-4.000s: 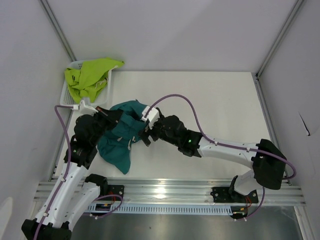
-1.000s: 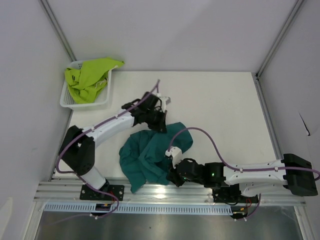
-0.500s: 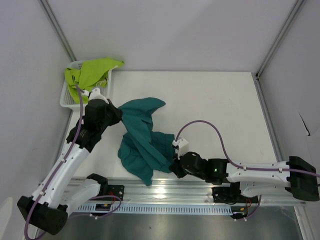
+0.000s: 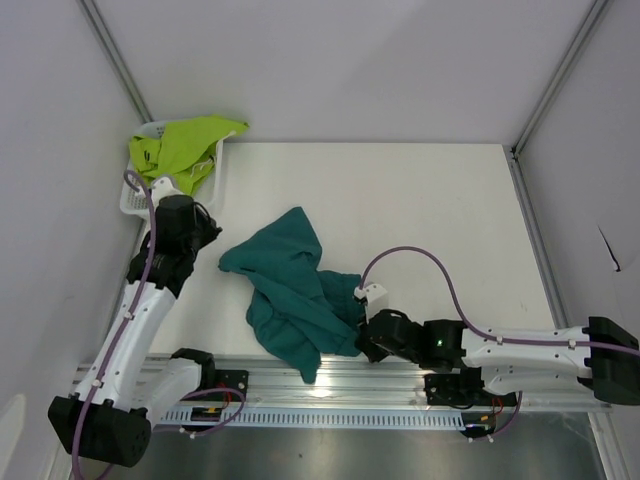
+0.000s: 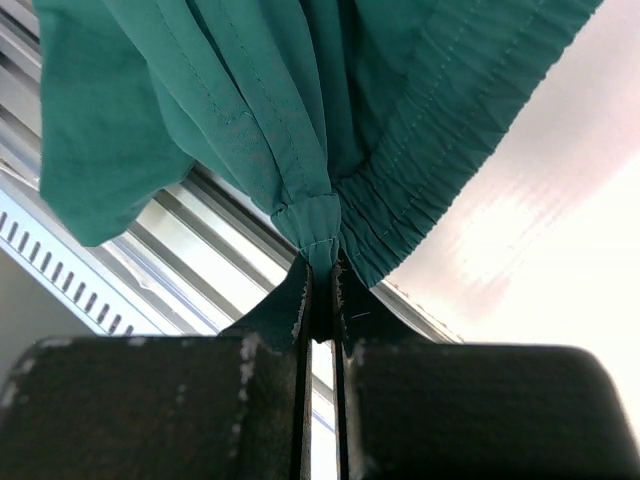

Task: Fold and stack the shorts
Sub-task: Flatten the shorts out

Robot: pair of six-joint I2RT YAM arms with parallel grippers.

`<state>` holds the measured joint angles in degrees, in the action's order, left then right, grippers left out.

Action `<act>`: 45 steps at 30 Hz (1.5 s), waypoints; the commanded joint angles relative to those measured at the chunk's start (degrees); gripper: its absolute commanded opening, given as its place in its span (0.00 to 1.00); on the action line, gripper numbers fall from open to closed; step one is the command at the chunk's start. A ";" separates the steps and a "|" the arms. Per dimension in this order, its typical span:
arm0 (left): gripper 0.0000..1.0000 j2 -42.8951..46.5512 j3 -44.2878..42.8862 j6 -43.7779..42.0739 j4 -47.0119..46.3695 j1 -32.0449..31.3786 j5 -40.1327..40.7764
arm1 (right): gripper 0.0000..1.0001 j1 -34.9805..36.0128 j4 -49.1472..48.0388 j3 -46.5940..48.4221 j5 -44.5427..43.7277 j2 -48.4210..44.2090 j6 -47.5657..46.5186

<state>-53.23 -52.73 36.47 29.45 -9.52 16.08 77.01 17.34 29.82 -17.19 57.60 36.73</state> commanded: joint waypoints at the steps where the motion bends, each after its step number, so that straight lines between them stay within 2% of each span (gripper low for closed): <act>1: 0.16 -0.12 -0.01 -1.31 -2.82 2.22 -1.22 | 0.00 0.07 4.44 -0.29 -2.41 -2.05 1.85; 4: 0.18 -0.03 1.93 -1.31 -3.78 2.84 -2.98 | 0.00 -0.54 6.90 0.41 -3.72 -2.41 2.55; 7: 0.50 0.85 5.26 -0.35 -5.10 2.84 -5.43 | 0.00 -1.69 9.89 1.20 -5.66 -3.11 3.61; 8: 0.74 1.72 6.14 0.09 -5.54 2.93 -6.22 | 0.00 -3.17 10.69 1.38 -6.36 -3.55 4.05; 10: 0.82 2.52 8.52 0.71 -6.42 2.93 -8.33 | 0.00 -5.54 13.49 2.34 -7.24 -3.73 4.75; 11: 0.85 2.95 9.13 0.80 -6.69 2.93 -9.04 | 0.00 -8.86 14.38 2.87 -7.85 -3.81 4.93; 18: 0.88 3.84 14.84 3.42 -11.06 3.10 -14.66 | 0.00 -24.16 20.27 7.70 -11.37 -3.29 3.35; 21: 0.88 3.66 19.06 6.06 -14.58 3.19 -17.47 | 0.00 -28.48 20.01 8.67 -15.14 -3.73 2.74; 24: 0.88 3.40 22.75 8.60 -17.75 3.28 -19.32 | 0.00 -31.13 18.87 8.76 -22.69 -4.25 2.82; 27: 0.88 4.36 26.44 11.59 -20.30 3.19 -20.91 | 0.00 -33.59 12.29 5.96 -28.41 -5.22 -1.39; 30: 0.88 6.38 30.66 14.15 -22.85 3.19 -21.79 | 0.00 -36.58 5.36 4.81 -27.55 -5.66 -5.08; 37: 0.88 3.23 31.29 19.51 -28.04 3.19 -25.30 | 0.00 -37.46 0.50 3.31 -25.88 -5.84 -12.99; 45: 0.88 -11.95 21.63 22.94 -31.91 3.02 -27.94 | 0.00 -33.96 -0.64 2.17 -24.37 -8.73 -20.82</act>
<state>-60.82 -26.02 56.64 3.09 -6.85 -9.45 40.64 20.21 32.32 -40.12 50.50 20.16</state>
